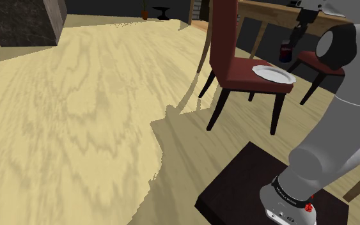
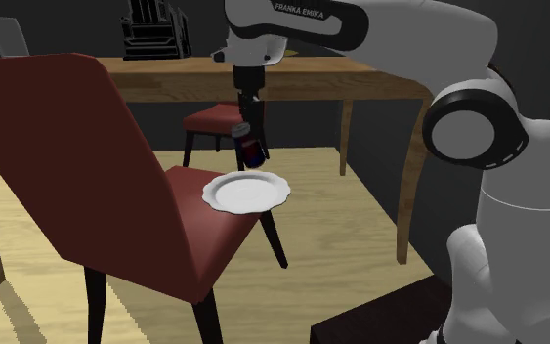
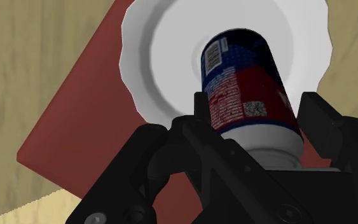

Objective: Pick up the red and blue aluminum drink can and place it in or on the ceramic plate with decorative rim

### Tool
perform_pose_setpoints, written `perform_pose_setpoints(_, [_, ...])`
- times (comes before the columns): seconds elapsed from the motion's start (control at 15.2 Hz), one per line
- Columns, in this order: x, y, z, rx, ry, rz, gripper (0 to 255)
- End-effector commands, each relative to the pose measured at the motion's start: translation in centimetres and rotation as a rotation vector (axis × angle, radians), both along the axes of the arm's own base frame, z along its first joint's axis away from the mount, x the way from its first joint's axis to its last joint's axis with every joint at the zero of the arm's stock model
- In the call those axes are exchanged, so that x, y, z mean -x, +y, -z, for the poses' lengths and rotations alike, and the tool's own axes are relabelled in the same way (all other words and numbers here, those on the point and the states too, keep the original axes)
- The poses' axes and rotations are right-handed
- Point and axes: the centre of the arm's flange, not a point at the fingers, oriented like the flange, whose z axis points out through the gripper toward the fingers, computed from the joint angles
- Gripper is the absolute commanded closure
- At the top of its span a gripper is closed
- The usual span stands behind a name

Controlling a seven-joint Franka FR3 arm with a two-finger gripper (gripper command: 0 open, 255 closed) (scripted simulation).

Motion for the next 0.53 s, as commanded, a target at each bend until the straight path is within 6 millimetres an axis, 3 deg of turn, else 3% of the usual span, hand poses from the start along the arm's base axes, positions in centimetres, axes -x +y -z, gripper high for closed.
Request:
perform_pose_setpoints(0.0, [-0.1,0.0,1.1,0.001,0.000,0.000,255])
perform_pose_setpoints(0.46, [-0.1,0.0,4.8,0.001,0.000,0.000,255])
